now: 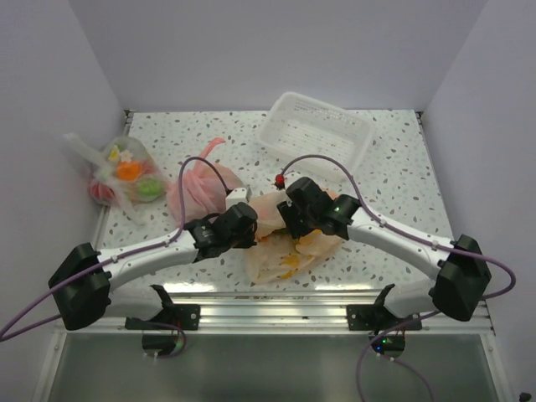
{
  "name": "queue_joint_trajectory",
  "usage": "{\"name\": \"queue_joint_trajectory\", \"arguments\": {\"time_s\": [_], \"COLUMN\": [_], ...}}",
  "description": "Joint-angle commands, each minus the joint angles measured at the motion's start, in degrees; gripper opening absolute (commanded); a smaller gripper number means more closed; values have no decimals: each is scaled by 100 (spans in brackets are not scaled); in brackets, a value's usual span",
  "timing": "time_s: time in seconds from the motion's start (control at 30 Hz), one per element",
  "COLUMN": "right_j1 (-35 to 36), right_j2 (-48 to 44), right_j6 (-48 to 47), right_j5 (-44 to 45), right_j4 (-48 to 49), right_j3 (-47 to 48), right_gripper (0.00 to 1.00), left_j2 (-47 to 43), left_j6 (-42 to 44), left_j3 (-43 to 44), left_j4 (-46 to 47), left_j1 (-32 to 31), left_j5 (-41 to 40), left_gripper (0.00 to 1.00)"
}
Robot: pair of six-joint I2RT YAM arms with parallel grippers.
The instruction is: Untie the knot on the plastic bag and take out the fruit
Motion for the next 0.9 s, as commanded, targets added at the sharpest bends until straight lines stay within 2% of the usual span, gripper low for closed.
{"name": "queue_joint_trajectory", "arguments": {"time_s": [0.0, 0.2, 0.27, 0.37, 0.57, 0.7, 0.87], "right_j1": [-659, -1891, -1971, -1945, -1682, -1436, -1312], "right_j2": [327, 687, 767, 811, -172, -577, -832], "right_j6": [-377, -71, 0, -105, -105, -70, 149], "right_j5": [12, 161, 231, -214, -164, 161, 600], "right_j4": [301, 1057, 1224, 979, 663, 355, -172], "right_j3": [252, 472, 621, 876, 324, 25, -397], "right_gripper": [42, 43, 50, 63, 78, 81, 79], "left_j2": [-259, -373, -435, -505, -531, -567, -593], "left_j6": [3, -14, -67, -181, -436, -603, -753], "left_j3": [-50, -287, -427, -525, -402, -393, -385], "left_j4": [179, 267, 363, 495, 540, 601, 593], "left_j1": [-40, -128, -155, -155, -172, -181, -207], "left_j5": [-252, -173, -138, -94, -235, -366, -498], "left_gripper": [3, 2, 2, 2, 1, 1, 1]}}
